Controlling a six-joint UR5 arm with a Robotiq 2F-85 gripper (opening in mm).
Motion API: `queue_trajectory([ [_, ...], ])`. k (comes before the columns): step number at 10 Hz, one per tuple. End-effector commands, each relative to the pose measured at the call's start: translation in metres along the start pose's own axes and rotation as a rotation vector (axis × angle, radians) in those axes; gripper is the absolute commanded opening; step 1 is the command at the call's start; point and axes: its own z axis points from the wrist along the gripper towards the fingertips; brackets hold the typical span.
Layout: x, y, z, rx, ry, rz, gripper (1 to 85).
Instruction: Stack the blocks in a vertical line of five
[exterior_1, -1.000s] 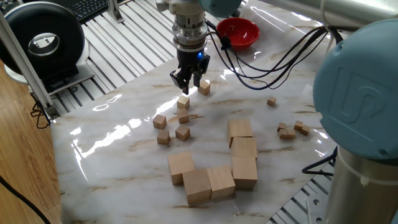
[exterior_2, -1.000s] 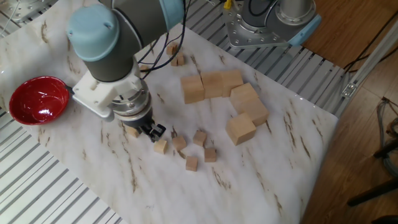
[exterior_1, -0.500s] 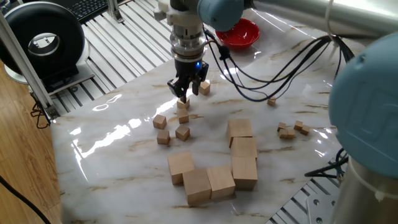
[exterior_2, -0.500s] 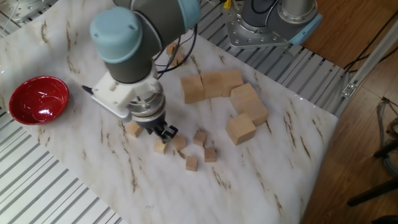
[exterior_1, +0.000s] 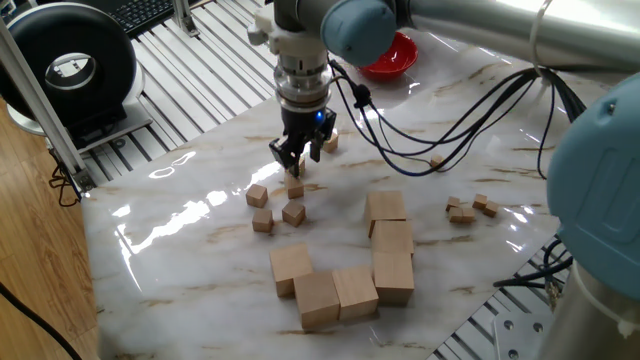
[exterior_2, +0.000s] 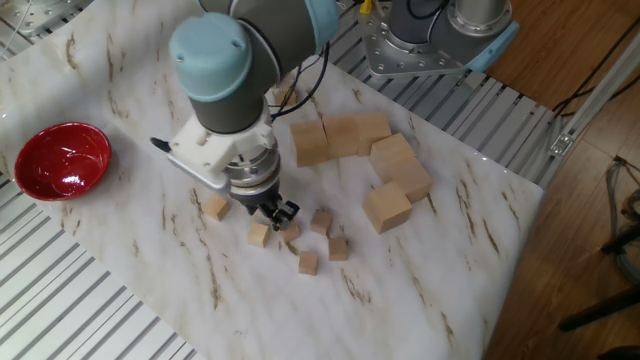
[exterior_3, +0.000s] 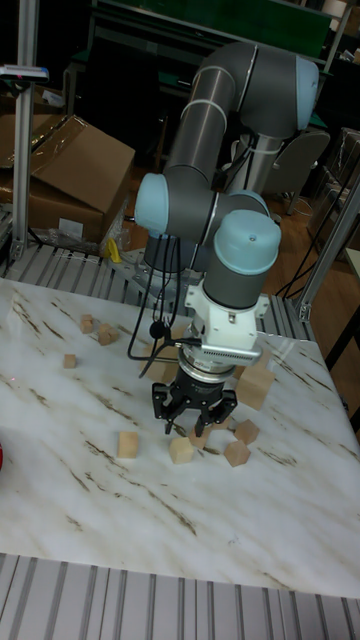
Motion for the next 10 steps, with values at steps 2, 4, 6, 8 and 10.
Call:
queue_trajectory([
  [2, -0.003, 0.001, 0.013, 0.006, -0.015, -0.001, 49.7],
  [4, -0.007, 0.001, 0.011, 0.006, -0.034, -0.001, 49.3],
  [6, -0.006, 0.0, 0.006, 0.006, -0.032, -0.001, 49.3],
  [8, -0.004, -0.004, -0.004, 0.015, -0.03, -0.013, 49.3],
  [10, -0.003, -0.006, -0.01, 0.02, -0.026, -0.022, 49.3],
])
